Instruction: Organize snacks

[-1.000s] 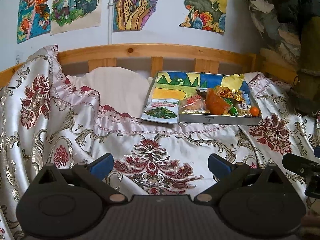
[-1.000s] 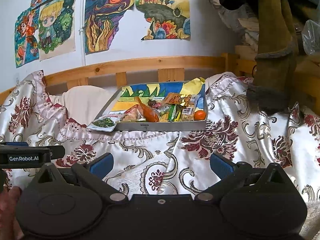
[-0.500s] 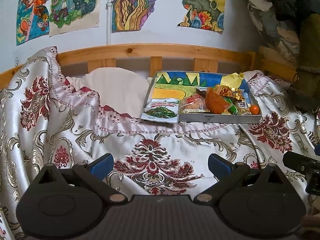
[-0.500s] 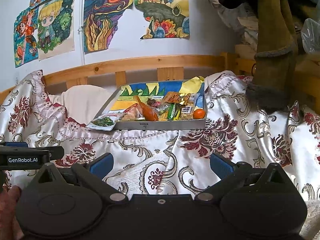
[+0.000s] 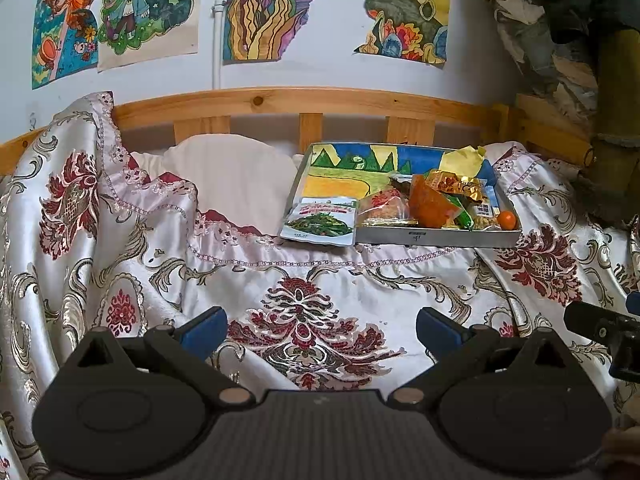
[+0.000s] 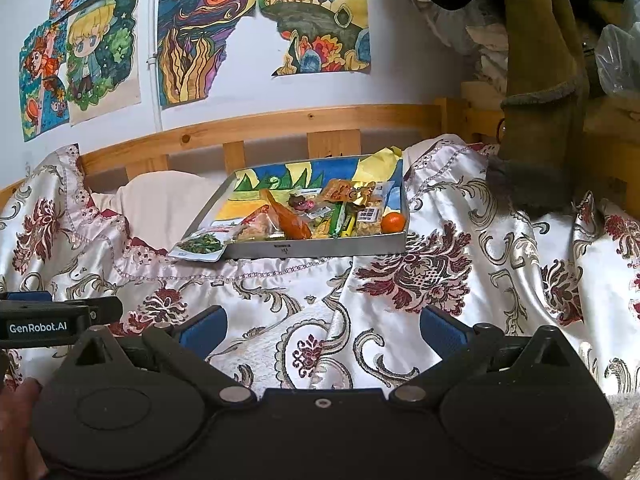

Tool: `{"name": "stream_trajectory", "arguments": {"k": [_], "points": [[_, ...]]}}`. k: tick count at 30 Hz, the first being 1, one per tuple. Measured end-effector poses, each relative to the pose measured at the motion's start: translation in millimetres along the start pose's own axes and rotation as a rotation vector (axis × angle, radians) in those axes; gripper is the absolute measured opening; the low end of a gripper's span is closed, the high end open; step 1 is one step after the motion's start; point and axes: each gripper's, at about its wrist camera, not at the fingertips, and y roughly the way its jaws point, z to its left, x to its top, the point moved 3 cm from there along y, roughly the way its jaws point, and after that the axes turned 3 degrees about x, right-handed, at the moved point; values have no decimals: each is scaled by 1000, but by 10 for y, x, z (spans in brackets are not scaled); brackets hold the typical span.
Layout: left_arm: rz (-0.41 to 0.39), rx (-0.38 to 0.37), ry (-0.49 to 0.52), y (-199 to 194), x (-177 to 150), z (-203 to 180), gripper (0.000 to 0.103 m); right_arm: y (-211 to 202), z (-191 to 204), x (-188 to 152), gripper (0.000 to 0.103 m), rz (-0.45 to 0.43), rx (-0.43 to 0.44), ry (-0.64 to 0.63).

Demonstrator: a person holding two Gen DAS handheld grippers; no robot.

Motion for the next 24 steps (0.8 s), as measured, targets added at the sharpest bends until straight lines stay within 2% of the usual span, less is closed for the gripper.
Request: {"name": "stream_trajectory", "arguments": {"k": [24], "points": [[5, -3, 4, -9, -14, -13, 102, 30, 36, -49, 102, 13, 0, -15]]}}
